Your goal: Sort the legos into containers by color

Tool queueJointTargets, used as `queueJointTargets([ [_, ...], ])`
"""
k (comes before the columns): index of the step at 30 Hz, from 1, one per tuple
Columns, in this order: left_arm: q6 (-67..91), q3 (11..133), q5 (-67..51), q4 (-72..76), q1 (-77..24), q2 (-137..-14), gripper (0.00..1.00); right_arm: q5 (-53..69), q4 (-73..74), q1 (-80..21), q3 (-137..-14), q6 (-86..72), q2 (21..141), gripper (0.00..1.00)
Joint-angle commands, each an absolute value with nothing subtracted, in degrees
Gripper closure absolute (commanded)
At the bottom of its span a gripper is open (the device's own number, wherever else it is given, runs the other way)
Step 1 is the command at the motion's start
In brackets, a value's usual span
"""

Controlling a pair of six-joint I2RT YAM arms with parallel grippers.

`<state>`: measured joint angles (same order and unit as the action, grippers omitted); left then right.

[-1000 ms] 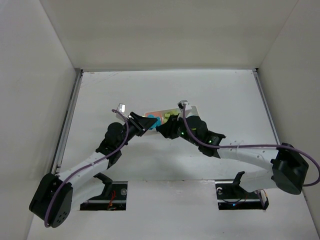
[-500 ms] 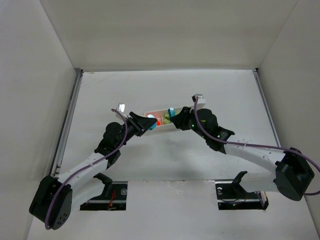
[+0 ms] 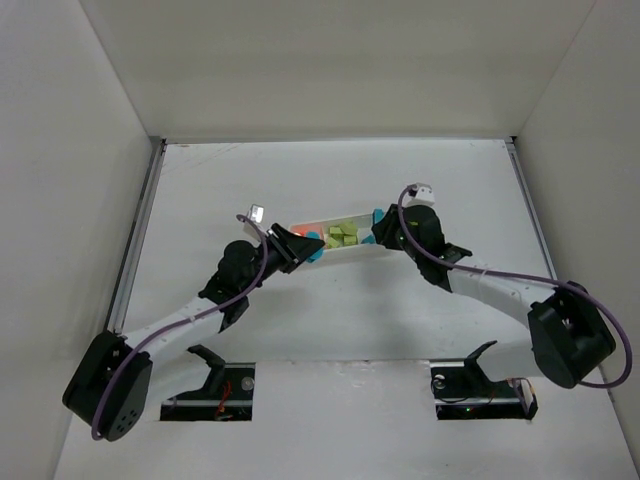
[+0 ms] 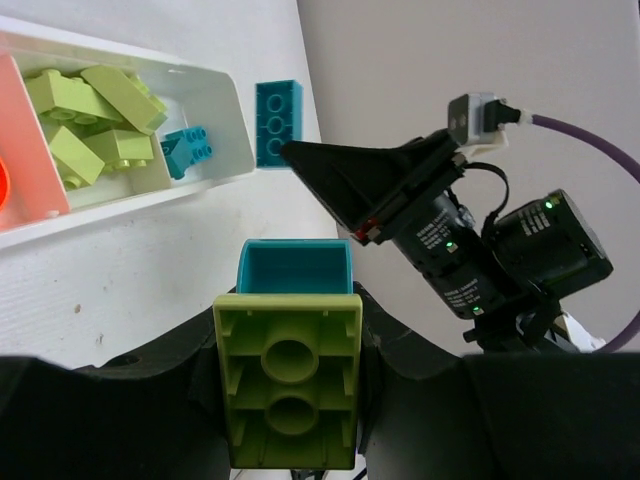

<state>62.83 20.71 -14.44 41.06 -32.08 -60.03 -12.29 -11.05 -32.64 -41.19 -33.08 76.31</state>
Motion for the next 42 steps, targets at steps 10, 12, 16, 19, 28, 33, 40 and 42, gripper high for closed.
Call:
queueJointTargets([
  [10, 61.08, 25.05, -14.06, 49.21, -34.32, -64.07, 0.77, -16.61, -11.95, -31.25, -40.87, -32.26, 77.79, 0.51],
  [12, 61.26, 25.22, -14.06, 49.57, -34.49, -64.34, 0.77, -16.17, -12.13, -31.16, -40.34, -32.43, 76.30, 0.44],
  [16, 61.44, 25.57, -14.06, 49.75, -34.58, -64.42, 0.77, -15.82, -11.95, -31.33, -39.55, -32.52, 73.66, 0.38],
  [19, 61.79, 25.75, -14.06, 49.75, -34.67, -64.34, 0.77, -15.30, -11.86, -31.77, -38.41, -32.43, 69.63, 0.39],
  [28, 65.82, 26.19, -13.89, 50.88, -34.76, -62.14, 0.76, 1.74, -23.89, -41.26, -31.64, -39.71, 54.32, 0.28],
  [33, 69.34, 25.49, -13.10, 53.87, -35.55, -60.56, 0.76, 4.92, -33.39, -45.83, -31.02, -44.03, 57.21, 0.21],
  [40, 72.77, 23.12, -11.16, 56.16, -35.99, -57.57, 0.75, 7.11, -36.99, -47.50, -32.43, -47.37, 61.96, 0.22],
  [42, 72.86, 22.85, -10.99, 56.42, -36.08, -57.31, 0.75, 7.99, -38.84, -47.59, -32.43, -49.12, 62.75, 0.22],
])
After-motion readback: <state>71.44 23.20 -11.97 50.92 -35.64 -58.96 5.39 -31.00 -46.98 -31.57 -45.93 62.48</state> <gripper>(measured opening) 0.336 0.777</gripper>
